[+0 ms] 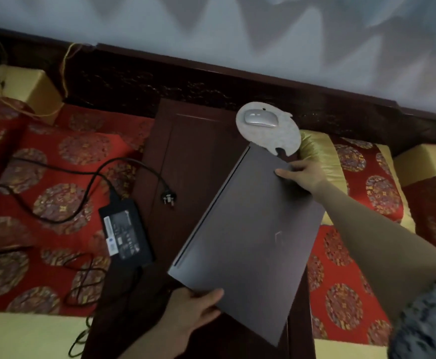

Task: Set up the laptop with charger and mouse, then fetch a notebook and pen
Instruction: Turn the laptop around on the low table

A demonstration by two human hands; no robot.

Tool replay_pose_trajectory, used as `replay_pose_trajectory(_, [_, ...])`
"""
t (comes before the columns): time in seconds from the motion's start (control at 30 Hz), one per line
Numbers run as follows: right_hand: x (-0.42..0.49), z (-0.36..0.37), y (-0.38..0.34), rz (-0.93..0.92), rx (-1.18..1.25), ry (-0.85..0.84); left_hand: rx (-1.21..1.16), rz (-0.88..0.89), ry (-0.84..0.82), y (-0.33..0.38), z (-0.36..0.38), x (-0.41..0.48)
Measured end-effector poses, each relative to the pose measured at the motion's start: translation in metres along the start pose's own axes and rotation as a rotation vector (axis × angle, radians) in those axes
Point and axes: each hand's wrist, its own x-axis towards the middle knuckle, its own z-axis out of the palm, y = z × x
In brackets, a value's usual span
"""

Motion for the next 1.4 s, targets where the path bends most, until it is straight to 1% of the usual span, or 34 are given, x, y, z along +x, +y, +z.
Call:
replay_pose_trajectory(0.13, [-0.001,0.021,0.009,-0.046,-0.031,-0.058,-0.146,-0.008,0.057,-0.032,0.007,-0.008])
replay_pose_trajectory(0.33, [0.0,0.038,0.009,-0.115,-0.077,-0.115,-0.213,0.039,0.127,-0.065,0.012,-0.012])
replay_pose_trajectory(0.5, [0.015,0.05,-0.013,-0.202,-0.226,-0.173,-0.319,0.04,0.133,-0.074,0.032,-0.006])
replay_pose_trajectory(0.6, [0.041,0.06,-0.011,-0.227,-0.3,-0.204,-0.399,0.011,0.115,-0.078,0.046,-0.008])
replay_pose_trajectory(0.73, [0.035,0.061,-0.012,-0.278,-0.344,-0.235,-0.387,0.008,0.146,-0.083,0.049,-0.006])
replay_pose_trajectory(0.87, [0.034,0.06,-0.007,-0.295,-0.316,-0.204,-0.364,0.01,0.178,-0.085,0.049,-0.001])
replay_pose_trajectory(0.93, [0.034,0.061,-0.006,-0.294,-0.346,-0.203,-0.356,0.01,0.181,-0.086,0.05,0.001])
replay_pose_trajectory(1.0, [0.032,0.061,-0.005,-0.291,-0.404,-0.162,-0.345,0.02,0.185,-0.087,0.05,0.003])
replay_pose_trajectory(1.03, [0.026,0.062,-0.007,-0.294,-0.452,-0.106,-0.335,0.023,0.186,-0.088,0.05,0.004])
replay_pose_trajectory(1.1, [0.001,0.068,-0.007,-0.34,-0.504,0.076,-0.307,0.026,0.188,-0.088,0.05,0.002])
replay_pose_trajectory(1.17, [-0.04,0.077,-0.001,-0.403,-0.379,0.239,-0.252,0.026,0.199,-0.09,0.049,0.002])
replay_pose_trajectory(1.2, [-0.065,0.085,0.006,-0.437,-0.286,0.295,-0.217,0.028,0.204,-0.09,0.048,0.002])
replay_pose_trajectory(1.23, [-0.091,0.094,0.016,-0.462,-0.22,0.316,-0.194,0.03,0.207,-0.09,0.048,0.002])
replay_pose_trajectory(1.3, [-0.137,0.116,0.04,-0.474,-0.22,0.256,-0.189,0.034,0.2,-0.091,0.048,0.003])
replay_pose_trajectory(1.37, [-0.164,0.144,0.061,-0.454,-0.373,0.156,-0.197,0.036,0.178,-0.092,0.045,0.005])
replay_pose_trajectory(1.4, [-0.17,0.154,0.068,-0.454,-0.476,0.143,-0.194,0.04,0.163,-0.093,0.045,0.006])
